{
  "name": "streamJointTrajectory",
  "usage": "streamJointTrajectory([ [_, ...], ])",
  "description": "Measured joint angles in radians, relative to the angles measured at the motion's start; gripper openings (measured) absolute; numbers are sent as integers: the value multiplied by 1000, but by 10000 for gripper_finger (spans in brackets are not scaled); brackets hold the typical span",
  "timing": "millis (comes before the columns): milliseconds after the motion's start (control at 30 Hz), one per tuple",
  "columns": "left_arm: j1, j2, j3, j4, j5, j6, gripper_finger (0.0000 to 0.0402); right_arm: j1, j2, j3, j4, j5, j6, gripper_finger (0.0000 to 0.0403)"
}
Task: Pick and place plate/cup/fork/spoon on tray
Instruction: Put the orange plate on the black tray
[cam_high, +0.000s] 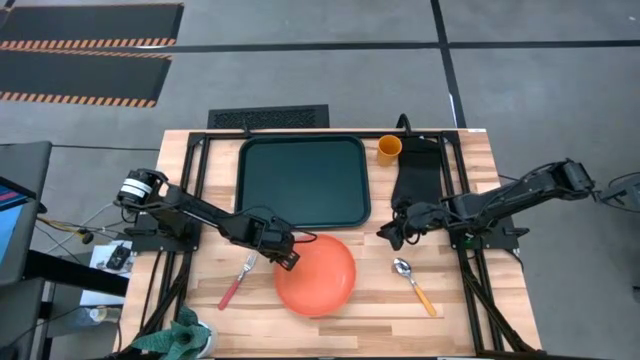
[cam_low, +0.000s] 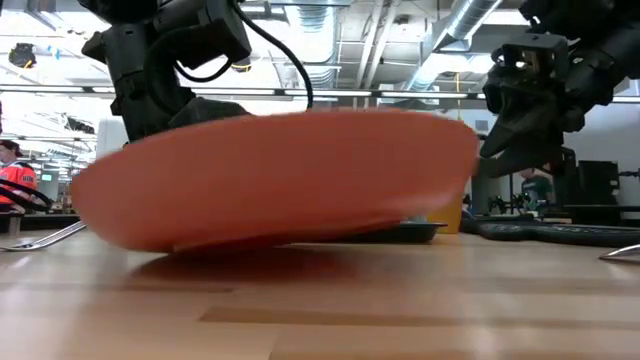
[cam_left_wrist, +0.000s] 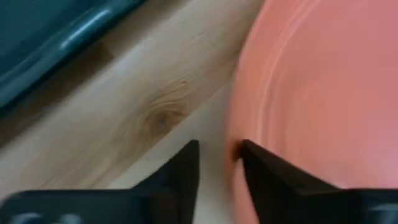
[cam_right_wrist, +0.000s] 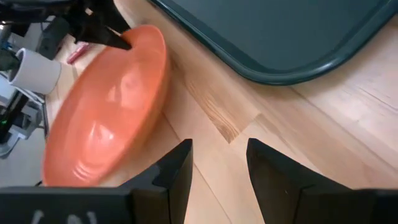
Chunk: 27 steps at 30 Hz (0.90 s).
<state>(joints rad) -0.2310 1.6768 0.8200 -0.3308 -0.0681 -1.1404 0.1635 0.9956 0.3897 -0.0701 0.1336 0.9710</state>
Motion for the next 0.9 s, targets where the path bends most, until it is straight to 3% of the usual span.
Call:
streamJointTrajectory([
  [133, 2, 1, 1, 47, 34, -63, 12, 0, 8, 0, 3, 0, 0, 177],
  [467, 3, 6, 25, 207, 62, -148, 2, -1, 7, 0, 2, 0, -7, 177],
  [700, 22, 5, 158, -60, 63, -100, 1, -1, 7, 0, 2, -1, -3, 177],
  [900, 72, 5, 312, -303, 54, 32, 0, -1, 4, 0, 4, -1, 0, 177],
])
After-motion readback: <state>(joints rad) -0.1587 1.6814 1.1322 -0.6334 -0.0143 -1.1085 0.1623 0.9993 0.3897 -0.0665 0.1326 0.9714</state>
